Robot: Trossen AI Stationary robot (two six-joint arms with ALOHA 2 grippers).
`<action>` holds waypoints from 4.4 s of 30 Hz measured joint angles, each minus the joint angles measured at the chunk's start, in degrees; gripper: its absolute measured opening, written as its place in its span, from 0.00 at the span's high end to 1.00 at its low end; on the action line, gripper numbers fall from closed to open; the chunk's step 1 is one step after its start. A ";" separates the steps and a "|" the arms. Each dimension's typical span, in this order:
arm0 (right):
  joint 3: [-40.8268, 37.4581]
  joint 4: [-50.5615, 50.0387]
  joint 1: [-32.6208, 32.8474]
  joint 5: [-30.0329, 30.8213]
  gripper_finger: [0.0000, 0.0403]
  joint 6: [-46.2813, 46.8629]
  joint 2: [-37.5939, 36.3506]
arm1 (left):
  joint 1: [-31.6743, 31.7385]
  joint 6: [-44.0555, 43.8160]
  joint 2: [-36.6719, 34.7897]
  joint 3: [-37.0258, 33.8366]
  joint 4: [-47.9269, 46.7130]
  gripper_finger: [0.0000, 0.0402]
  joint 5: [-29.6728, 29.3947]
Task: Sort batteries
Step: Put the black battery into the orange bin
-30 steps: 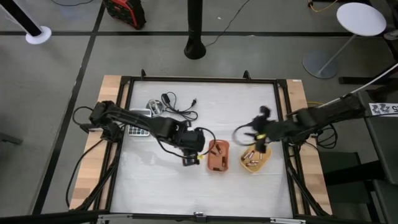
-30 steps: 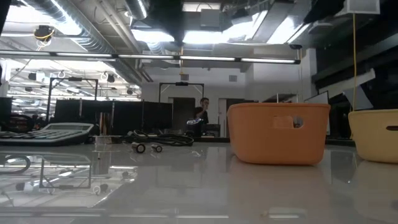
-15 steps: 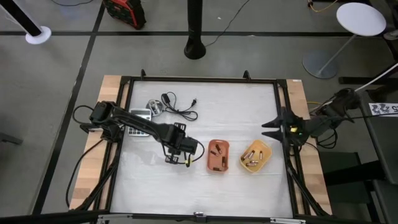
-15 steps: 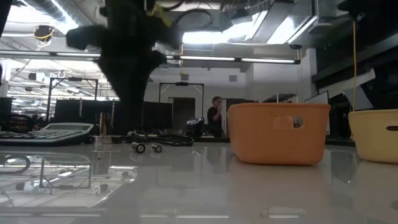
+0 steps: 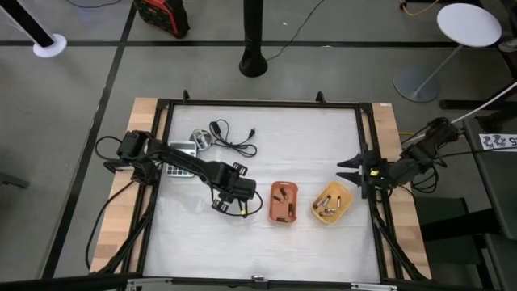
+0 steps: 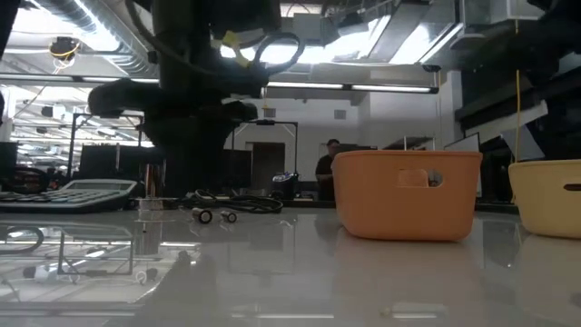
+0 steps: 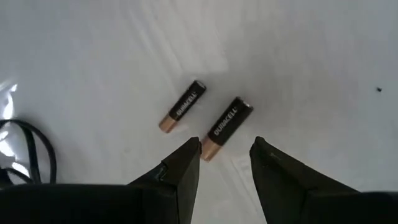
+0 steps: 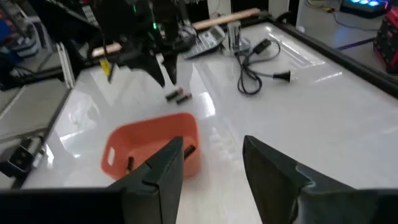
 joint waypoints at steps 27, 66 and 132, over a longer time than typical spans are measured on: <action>-16.00 19.76 0.02 -4.47 0.60 -0.30 -0.88 | 3.12 5.66 4.39 -3.28 5.93 0.68 6.16; -22.76 42.81 -13.99 -31.08 0.60 -34.37 -10.59 | 2.95 -22.47 4.66 7.77 5.91 0.91 23.37; -21.37 12.84 -25.88 -36.16 0.60 -21.25 -19.32 | 4.70 -19.88 2.44 11.25 0.24 0.83 10.30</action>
